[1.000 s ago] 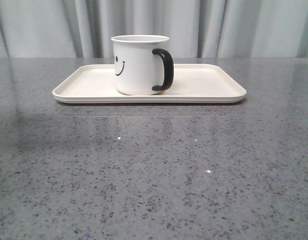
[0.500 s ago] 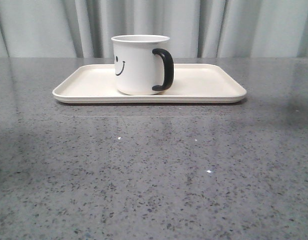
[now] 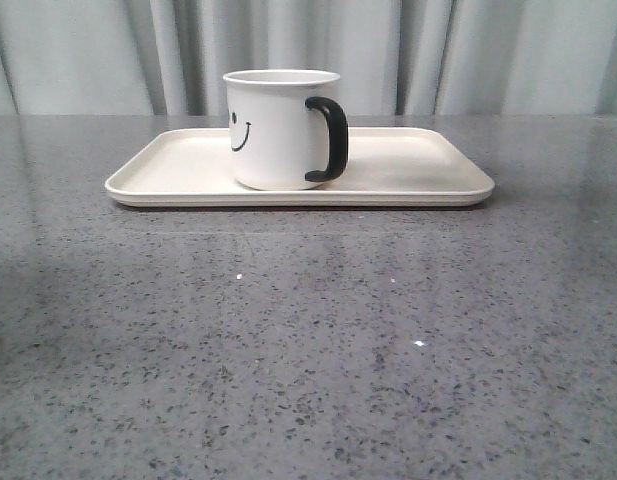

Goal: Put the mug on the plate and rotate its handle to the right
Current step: 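Move the right gripper over the mug on the tray, then grip the mug's rim with the right gripper, then rotate the mug with the right gripper, swinging the handle toward the right arm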

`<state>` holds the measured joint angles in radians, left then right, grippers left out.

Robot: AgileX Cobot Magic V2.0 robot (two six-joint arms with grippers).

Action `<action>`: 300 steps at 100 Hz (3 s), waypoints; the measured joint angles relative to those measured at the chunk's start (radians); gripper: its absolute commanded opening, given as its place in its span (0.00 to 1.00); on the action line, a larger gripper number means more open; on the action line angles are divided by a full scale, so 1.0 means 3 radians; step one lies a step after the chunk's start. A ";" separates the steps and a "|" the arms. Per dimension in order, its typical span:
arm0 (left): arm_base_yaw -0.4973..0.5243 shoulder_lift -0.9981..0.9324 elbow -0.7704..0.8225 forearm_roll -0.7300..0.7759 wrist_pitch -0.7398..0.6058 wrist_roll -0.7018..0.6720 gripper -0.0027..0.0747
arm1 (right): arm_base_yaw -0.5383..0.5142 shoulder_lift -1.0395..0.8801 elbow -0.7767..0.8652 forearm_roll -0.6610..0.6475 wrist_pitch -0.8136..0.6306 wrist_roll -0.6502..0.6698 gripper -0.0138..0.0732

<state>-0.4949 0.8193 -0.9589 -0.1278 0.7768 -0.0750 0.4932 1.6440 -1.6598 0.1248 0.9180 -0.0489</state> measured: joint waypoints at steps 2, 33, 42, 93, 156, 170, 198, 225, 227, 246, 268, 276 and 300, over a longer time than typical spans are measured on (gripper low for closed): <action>0.0000 0.0000 0.0000 0.0000 0.0000 0.0000 0.47 | 0.0000 0.0054 -0.0051 0.0000 0.0020 0.0007 0.64; 0.0000 0.0000 0.0000 -0.0036 0.0000 0.0000 0.47 | 0.0000 0.0743 -0.0664 0.0000 0.0250 0.0140 0.64; 0.0000 0.0000 0.0000 -0.0042 0.0000 0.0000 0.47 | 0.0000 0.0877 -0.0783 0.0014 0.0293 0.0163 0.64; 0.0000 0.0000 0.0000 -0.0053 -0.0007 0.0000 0.47 | 0.0000 0.1148 -0.0885 0.0085 0.0328 0.0230 0.55; 0.0000 0.0000 0.0000 -0.0061 -0.0077 0.0000 0.47 | 0.0000 0.1156 -0.0921 0.0098 0.0366 0.0406 0.09; 0.0000 0.0000 0.0000 -0.0061 -0.0077 0.0000 0.47 | 0.0000 0.1163 -0.1109 0.0098 0.0554 0.0163 0.09; 0.0000 0.0000 0.0000 -0.0069 -0.0077 0.0000 0.47 | -0.0006 0.1163 -0.1384 0.0129 0.0773 -0.1098 0.08; 0.0000 0.0000 0.0000 -0.0077 -0.0077 0.0000 0.47 | -0.0006 0.1177 -0.1389 0.0214 0.0948 -0.2016 0.08; 0.0000 0.0000 0.0000 -0.0077 -0.0077 0.0000 0.47 | -0.0006 0.1184 -0.1389 0.0232 0.0954 -0.2050 0.08; 0.0000 0.0000 0.0000 -0.0077 -0.0077 0.0000 0.47 | -0.0006 0.1294 -0.1389 0.0340 0.0941 -0.2294 0.08; 0.0000 0.0000 0.0000 -0.0077 -0.0077 0.0000 0.47 | -0.0011 0.1295 -0.1397 0.0374 0.0926 -0.2413 0.09; 0.0000 0.0000 0.0000 -0.0077 -0.0077 0.0000 0.47 | -0.0011 0.1295 -0.1397 0.0377 0.0926 -0.2421 0.16; 0.0000 0.0000 0.0000 -0.0085 -0.0078 0.0000 0.47 | -0.0011 0.1308 -0.1397 0.0377 0.0912 -0.2433 0.45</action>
<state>-0.4949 0.8193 -0.9589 -0.1533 0.7534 -0.0750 0.4900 2.0365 -2.0789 0.2380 1.1915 -0.7788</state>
